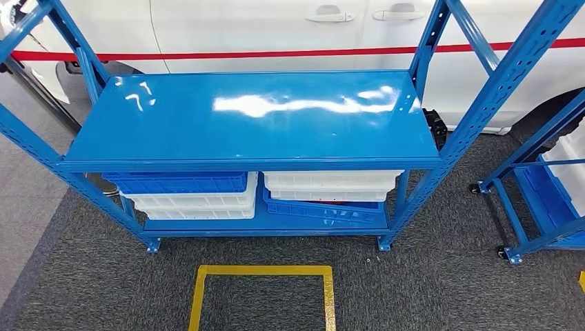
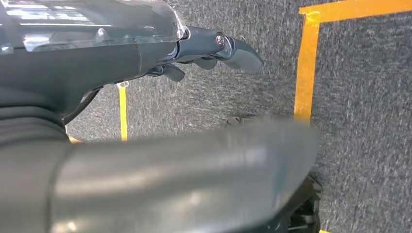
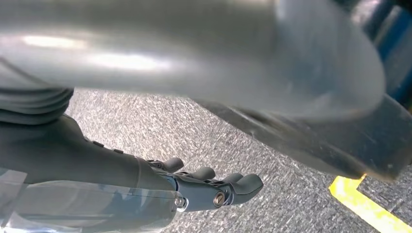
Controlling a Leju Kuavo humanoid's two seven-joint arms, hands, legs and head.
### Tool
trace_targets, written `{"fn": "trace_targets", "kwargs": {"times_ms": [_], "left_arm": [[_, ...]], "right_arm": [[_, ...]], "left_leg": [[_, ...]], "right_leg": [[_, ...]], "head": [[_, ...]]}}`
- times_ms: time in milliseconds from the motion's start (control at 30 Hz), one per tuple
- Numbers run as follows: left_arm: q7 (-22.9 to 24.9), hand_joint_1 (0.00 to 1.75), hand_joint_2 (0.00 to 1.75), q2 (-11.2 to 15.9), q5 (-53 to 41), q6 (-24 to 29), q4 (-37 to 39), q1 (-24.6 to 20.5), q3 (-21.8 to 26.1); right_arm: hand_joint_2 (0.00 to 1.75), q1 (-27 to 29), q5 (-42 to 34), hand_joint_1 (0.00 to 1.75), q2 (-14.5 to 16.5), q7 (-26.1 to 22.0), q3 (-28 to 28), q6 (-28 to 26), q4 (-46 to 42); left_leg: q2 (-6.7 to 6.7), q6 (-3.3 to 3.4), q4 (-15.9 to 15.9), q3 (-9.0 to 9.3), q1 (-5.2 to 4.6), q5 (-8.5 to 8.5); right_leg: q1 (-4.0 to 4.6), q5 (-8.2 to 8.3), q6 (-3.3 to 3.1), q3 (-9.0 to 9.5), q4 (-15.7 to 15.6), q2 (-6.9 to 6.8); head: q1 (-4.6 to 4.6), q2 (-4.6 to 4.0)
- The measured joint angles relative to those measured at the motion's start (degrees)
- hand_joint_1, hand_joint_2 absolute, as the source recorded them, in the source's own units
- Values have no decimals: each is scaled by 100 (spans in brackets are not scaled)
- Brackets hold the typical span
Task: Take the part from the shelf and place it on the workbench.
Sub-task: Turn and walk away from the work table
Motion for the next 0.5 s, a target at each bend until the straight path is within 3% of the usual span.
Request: {"fn": "trace_targets", "kwargs": {"times_ms": [267,500], "left_arm": [[270,0,175,4,-375,388,0,10,-69],[663,0,175,69,-717,509,0,46,-295]], "right_arm": [[175,-29,-102,0,12,96,-127,-133,-2],[175,-66,-169,0,13,-106,-281,-325,-8]], "left_leg": [[-1,-26,-6,20,1,7],[1,-31,-5,47,0,3]], "right_leg": [[2,0,-3,27,1,-2],[-9,0,-2,57,0,-1]], "head": [[2,0],[3,0]]}}
